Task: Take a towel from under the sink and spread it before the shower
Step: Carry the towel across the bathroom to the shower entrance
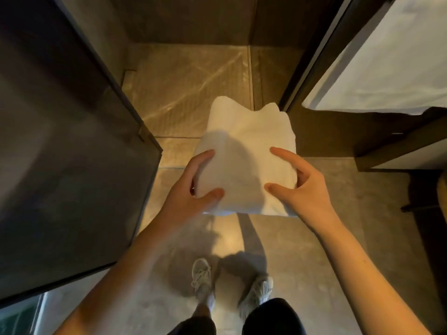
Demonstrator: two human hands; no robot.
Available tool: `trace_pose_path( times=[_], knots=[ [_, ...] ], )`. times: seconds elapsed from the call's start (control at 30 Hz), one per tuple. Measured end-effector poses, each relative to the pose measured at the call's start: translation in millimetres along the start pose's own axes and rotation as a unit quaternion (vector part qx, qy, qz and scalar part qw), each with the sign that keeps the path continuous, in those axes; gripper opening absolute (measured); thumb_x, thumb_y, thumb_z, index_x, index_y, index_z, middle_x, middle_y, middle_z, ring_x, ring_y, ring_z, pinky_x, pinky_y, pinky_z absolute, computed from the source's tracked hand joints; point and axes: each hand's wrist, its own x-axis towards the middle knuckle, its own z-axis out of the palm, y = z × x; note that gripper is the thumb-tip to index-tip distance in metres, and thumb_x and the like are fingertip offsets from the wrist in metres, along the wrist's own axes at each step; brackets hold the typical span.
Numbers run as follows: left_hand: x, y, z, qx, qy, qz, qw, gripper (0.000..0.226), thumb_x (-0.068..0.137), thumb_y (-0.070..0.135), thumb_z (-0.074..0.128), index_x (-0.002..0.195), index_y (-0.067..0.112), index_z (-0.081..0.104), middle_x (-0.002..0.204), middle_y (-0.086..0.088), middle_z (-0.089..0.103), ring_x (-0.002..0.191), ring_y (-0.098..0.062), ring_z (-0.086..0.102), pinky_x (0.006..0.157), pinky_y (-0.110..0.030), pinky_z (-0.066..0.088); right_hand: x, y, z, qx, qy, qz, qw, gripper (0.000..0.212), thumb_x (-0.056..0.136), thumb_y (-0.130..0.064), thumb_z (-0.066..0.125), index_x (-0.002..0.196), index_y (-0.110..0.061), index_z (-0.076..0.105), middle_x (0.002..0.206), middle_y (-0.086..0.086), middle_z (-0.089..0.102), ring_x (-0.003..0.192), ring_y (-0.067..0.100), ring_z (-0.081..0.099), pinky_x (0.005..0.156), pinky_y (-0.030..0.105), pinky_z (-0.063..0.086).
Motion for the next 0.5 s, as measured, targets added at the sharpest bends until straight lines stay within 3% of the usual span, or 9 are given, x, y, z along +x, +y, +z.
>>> trace_pose_path(
  times=[0.13, 0.3, 0.4, 0.5],
  knots=[
    [50.4, -88.6, 17.1, -0.025, 0.001, -0.019, 0.999, 0.071, 0.084, 0.015, 0.071, 0.137, 0.049, 0.039, 0.123, 0.031, 0.050, 0.108, 0.002, 0.056, 0.074, -0.017, 0.052, 46.3, 89.0, 21.7, -0.016, 0.005, 0.007, 1.000, 0.067, 0.073, -0.004, 0.079, 0.119, -0.049, 0.061, 0.122, -0.026, 0.062, 0.107, -0.001, 0.061, 0.081, 0.024, 0.057],
    [107.6, -228.9, 49.0, -0.036, 0.001, -0.033, 0.999, 0.078, 0.080, 0.024, 0.074, 0.139, 0.057, 0.035, 0.131, 0.028, 0.050, 0.112, 0.000, 0.058, 0.076, -0.020, 0.054, 96.0, 230.5, 49.1, -0.031, -0.002, 0.011, 0.999, 0.065, 0.072, -0.001, 0.080, 0.122, -0.040, 0.064, 0.116, -0.023, 0.065, 0.100, 0.002, 0.064, 0.076, 0.026, 0.059],
    [131.4, -305.8, 66.3, -0.040, 0.005, -0.046, 0.998, 0.084, 0.078, 0.027, 0.078, 0.137, 0.064, 0.032, 0.133, 0.028, 0.047, 0.107, 0.007, 0.058, 0.072, -0.016, 0.054, 116.0, 302.5, 62.2, -0.037, -0.012, 0.016, 0.999, 0.064, 0.072, -0.002, 0.080, 0.122, -0.039, 0.064, 0.111, -0.030, 0.063, 0.099, -0.001, 0.064, 0.069, 0.017, 0.056],
    [159.3, -392.8, 84.9, -0.040, 0.001, -0.043, 0.998, 0.085, 0.078, 0.025, 0.080, 0.134, 0.067, 0.031, 0.130, 0.040, 0.041, 0.105, 0.015, 0.054, 0.069, -0.012, 0.053, 136.8, 387.4, 82.4, -0.044, -0.017, 0.008, 0.999, 0.063, 0.073, -0.001, 0.079, 0.124, -0.035, 0.063, 0.118, -0.029, 0.059, 0.104, -0.013, 0.058, 0.072, 0.006, 0.050]
  ],
)
